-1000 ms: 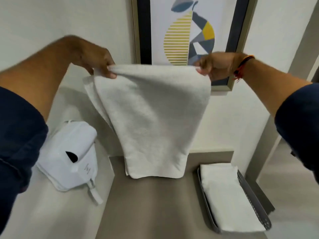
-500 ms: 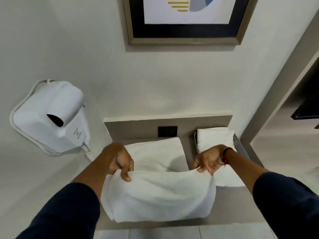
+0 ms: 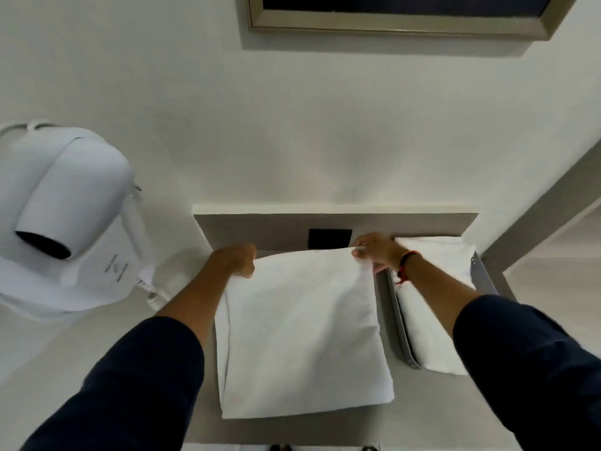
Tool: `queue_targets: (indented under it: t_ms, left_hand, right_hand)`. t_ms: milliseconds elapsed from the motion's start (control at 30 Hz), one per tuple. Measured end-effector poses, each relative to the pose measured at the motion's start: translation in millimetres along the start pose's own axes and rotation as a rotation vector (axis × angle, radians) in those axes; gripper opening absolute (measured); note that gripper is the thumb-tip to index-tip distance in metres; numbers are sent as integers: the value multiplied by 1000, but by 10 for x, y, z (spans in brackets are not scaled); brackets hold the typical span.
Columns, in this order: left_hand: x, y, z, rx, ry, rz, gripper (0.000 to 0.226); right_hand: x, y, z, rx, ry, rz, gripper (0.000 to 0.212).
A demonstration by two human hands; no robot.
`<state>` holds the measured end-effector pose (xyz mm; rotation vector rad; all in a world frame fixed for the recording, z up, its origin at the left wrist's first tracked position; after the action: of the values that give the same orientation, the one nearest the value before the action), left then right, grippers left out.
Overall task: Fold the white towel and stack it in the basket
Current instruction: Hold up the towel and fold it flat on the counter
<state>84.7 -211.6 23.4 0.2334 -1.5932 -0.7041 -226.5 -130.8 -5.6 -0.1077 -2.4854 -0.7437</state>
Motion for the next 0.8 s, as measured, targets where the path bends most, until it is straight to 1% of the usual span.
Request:
queue_targets:
  t_ms: [67, 133, 200, 267, 300, 333, 400, 433, 533, 600, 667, 800]
  left_hand:
    - [-148, -233, 46, -16, -61, 117, 37]
    - [-349, -401, 86, -1, -113, 232, 32]
    - [-563, -507, 115, 61, -184, 344, 39]
    - [-751, -487, 230, 75, -253, 464, 56]
    - [-873, -443, 337, 41, -253, 485, 62]
    - [-1014, -399, 468, -11, -210, 491, 65]
    - [-1330, -264, 719, -124, -35, 497, 63]
    - [-1498, -178, 809, -158, 44, 491, 64]
    - [-1975, -5, 889, -176, 155, 456, 73]
    - [-2122, -2, 871, -171, 187, 464, 76]
    - [-2096, -92, 845, -180, 204, 489, 77]
    - [-1989, -264, 852, -234, 176, 510, 76]
  right_hand:
    - [-56, -218, -39, 46, 126, 197, 15]
    - [-200, -308, -37, 124, 297, 318, 23]
    - [-405, -307, 25, 200, 428, 414, 37]
    - [-706, -228, 91, 301, 548, 471, 43]
    - [-911, -183, 155, 349, 605, 441, 47]
    - [-1143, -134, 248, 388, 649, 369, 52]
    - [-1567, 20, 508, 417, 705, 212, 59]
    - [-1709, 127, 648, 423, 725, 182, 61]
    - [-1921, 366, 969, 419, 758, 200, 68]
    - [-1956, 375, 1065, 411, 764, 213, 71]
    - [-1943, 287, 1072, 407, 746, 240, 72]
    - [-1924, 130, 1053, 375, 756, 229, 72]
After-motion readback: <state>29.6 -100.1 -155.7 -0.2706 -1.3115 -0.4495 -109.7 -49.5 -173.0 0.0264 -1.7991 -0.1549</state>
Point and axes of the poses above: each hand's wrist, its own y-axis away from the middle knuckle, its own x-axis out of the back of the hand, z = x × y, the point moved 10 cm from there along -y, towards the middle knuckle, and after that the axes turned 2 degrees about z, right-handed, at the moved point
